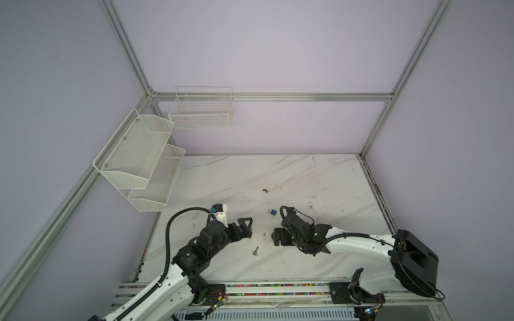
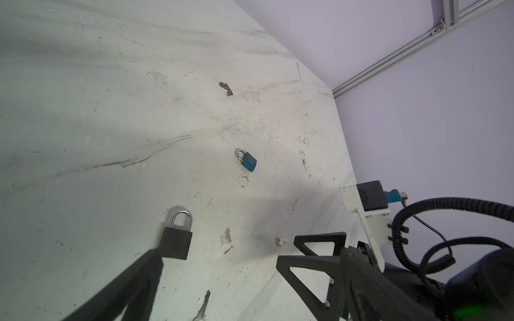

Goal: Unlock with the key
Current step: 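Move the right gripper toward the silver key while the left gripper moves inward, then lower the right gripper onto the silver key ring and close it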

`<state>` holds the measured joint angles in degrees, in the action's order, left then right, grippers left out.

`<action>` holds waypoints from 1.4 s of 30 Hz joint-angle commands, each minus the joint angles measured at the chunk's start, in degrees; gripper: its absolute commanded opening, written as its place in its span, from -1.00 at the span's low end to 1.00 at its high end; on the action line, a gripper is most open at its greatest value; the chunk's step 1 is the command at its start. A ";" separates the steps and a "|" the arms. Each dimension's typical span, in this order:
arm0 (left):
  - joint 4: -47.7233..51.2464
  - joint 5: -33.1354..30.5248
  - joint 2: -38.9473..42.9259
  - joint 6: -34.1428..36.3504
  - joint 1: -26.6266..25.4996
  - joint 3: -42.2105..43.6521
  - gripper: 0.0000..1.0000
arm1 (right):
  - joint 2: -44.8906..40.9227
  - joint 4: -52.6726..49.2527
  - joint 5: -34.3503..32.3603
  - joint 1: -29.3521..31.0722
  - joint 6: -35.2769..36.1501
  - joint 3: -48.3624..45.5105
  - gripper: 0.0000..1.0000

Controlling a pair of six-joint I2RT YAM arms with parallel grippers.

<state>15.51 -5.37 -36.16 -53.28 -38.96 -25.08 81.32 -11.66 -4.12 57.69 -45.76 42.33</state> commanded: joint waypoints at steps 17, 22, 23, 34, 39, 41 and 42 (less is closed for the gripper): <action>-7.11 -7.63 -9.05 -2.62 -9.44 -2.93 0.99 | 6.97 -5.63 -11.90 2.24 -0.21 4.16 0.28; -7.69 -8.12 -10.41 -2.62 -9.99 -3.40 1.00 | 8.82 -5.78 -13.27 2.60 0.34 5.12 0.04; -7.78 -8.11 -10.63 -2.71 -9.96 -3.42 1.00 | 9.01 -5.91 -13.60 2.60 0.49 5.30 -0.03; -8.09 -8.49 -11.30 -2.97 -10.25 -3.84 1.00 | 11.31 -5.52 -14.51 2.92 0.85 5.78 -0.29; -8.11 -8.27 -11.88 -3.06 -10.39 -3.84 1.00 | 12.77 -4.86 -13.50 2.95 1.03 6.01 -0.44; -8.05 -8.17 -11.90 -3.06 -10.48 -3.90 1.00 | 13.11 -5.07 -13.93 2.95 1.05 6.13 -0.48; -8.12 -8.24 -11.75 -3.06 -10.45 -3.79 1.00 | 13.16 -5.21 -14.28 2.95 1.07 6.07 -0.48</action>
<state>9.82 -12.78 -48.14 -55.55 -48.97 -25.08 93.62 -15.62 -17.08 60.18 -44.27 47.77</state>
